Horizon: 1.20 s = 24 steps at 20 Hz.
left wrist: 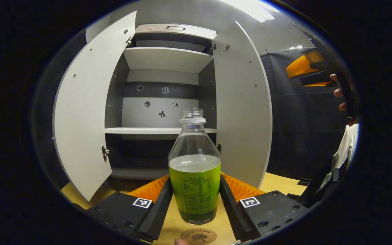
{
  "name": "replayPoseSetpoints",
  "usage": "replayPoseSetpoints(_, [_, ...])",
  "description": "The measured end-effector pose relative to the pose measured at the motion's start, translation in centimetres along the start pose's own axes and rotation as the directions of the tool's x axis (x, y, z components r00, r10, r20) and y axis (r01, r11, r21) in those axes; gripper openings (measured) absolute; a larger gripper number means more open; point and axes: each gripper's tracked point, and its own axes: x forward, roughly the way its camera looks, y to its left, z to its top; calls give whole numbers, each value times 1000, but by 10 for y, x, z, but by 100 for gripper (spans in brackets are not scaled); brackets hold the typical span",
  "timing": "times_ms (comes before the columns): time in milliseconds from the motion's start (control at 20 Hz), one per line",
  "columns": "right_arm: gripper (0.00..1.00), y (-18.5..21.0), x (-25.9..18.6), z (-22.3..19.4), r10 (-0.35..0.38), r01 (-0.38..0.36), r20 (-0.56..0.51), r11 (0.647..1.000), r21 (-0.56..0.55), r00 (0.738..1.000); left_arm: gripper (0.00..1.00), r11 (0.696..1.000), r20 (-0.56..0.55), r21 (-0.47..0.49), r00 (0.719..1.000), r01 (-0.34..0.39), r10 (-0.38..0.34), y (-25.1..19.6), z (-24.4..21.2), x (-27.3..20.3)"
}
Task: Grasp the bottle in the cabinet with the left hand and place it on the coaster, then close the right door with the right hand and the left door with the left hand.
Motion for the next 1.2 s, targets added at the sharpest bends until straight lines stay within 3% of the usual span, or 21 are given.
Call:
replayPoseSetpoints(450, [98, -5, 11, 13, -41, 44, 29, 996, -82, 999, 79, 1000, -109, 18, 994, 26, -24, 3, -92, -3])
replayPoseSetpoints(800, [98, 1, 9, 8, -46, 48, 15, 985, -168, 999, 79, 1000, -110, -6, 993, 31, -31, 9, -111, 10])
replayPoseSetpoints(1200, [98, 1, 9, 13, -88, 90, 19, 976, -196, 996, 79, 996, -100, 4, 991, 89, -89, 0, -127, 10])
